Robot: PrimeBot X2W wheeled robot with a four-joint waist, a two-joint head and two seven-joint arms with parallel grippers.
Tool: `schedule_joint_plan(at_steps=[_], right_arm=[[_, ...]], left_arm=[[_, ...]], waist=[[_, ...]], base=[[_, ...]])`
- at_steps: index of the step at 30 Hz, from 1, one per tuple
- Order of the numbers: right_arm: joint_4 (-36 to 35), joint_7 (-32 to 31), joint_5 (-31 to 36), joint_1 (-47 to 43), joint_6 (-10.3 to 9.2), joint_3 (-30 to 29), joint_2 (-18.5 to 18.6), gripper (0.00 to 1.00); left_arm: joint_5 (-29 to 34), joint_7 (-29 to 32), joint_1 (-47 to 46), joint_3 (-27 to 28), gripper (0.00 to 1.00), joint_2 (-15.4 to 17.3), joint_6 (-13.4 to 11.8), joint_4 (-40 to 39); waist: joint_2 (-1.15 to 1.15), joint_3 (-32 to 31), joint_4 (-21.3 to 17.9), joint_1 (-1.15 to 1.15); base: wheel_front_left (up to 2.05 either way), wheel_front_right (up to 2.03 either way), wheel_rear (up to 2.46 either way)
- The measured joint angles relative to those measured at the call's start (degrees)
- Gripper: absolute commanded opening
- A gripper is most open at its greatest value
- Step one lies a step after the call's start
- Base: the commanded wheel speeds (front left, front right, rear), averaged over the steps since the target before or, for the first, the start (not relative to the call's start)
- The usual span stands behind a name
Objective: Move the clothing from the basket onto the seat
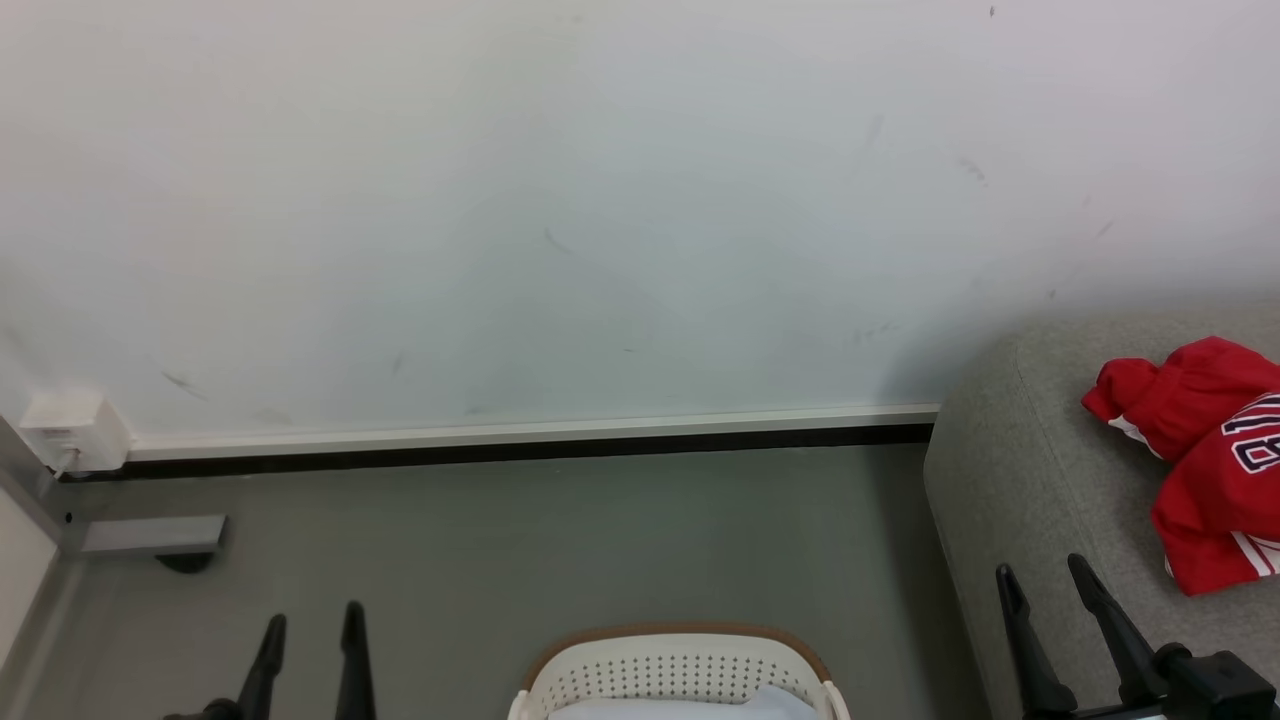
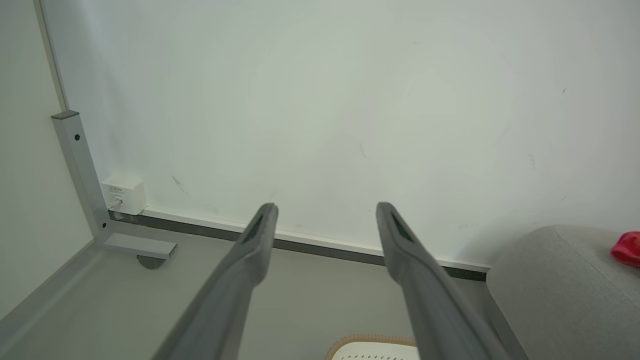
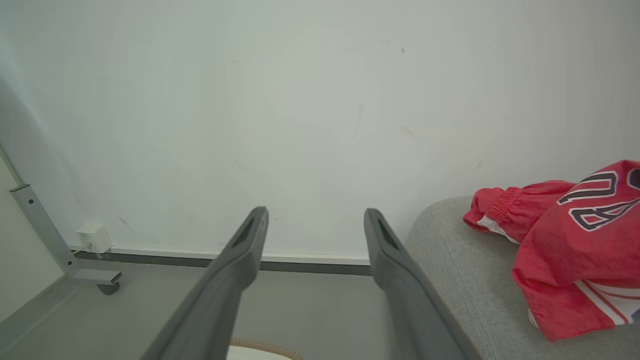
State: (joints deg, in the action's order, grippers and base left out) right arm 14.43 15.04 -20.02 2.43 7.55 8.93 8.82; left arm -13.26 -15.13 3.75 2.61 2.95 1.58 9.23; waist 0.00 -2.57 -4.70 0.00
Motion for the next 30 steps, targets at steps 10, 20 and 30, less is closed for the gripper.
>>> schedule_joint_plan(at_steps=[10,20,30], right_arm=[[1.66,-1.47,-4.49,-1.42,0.00,-0.36,-0.78,0.00],[1.53,-4.07,-13.74,-1.30,0.00,-2.30,-1.43,0.00],[1.32,-6.50,-22.15,-0.78,0.00,-4.07,-1.93,0.00]], left_arm=[[-4.30,2.04,0.62,0.34,0.00,-0.56,0.92,3.13],[-14.43,4.42,-0.40,0.53,0.00,-0.56,1.51,3.20],[-23.85,6.73,-1.59,0.86,0.00,-0.55,2.07,3.23]], waist=[[0.00,0.13,0.22,0.00],[0.00,0.35,0.59,0.00],[0.00,0.57,0.96,0.00]], base=[[0.00,0.00,0.00],[0.00,0.00,0.00],[0.00,0.00,0.00]])
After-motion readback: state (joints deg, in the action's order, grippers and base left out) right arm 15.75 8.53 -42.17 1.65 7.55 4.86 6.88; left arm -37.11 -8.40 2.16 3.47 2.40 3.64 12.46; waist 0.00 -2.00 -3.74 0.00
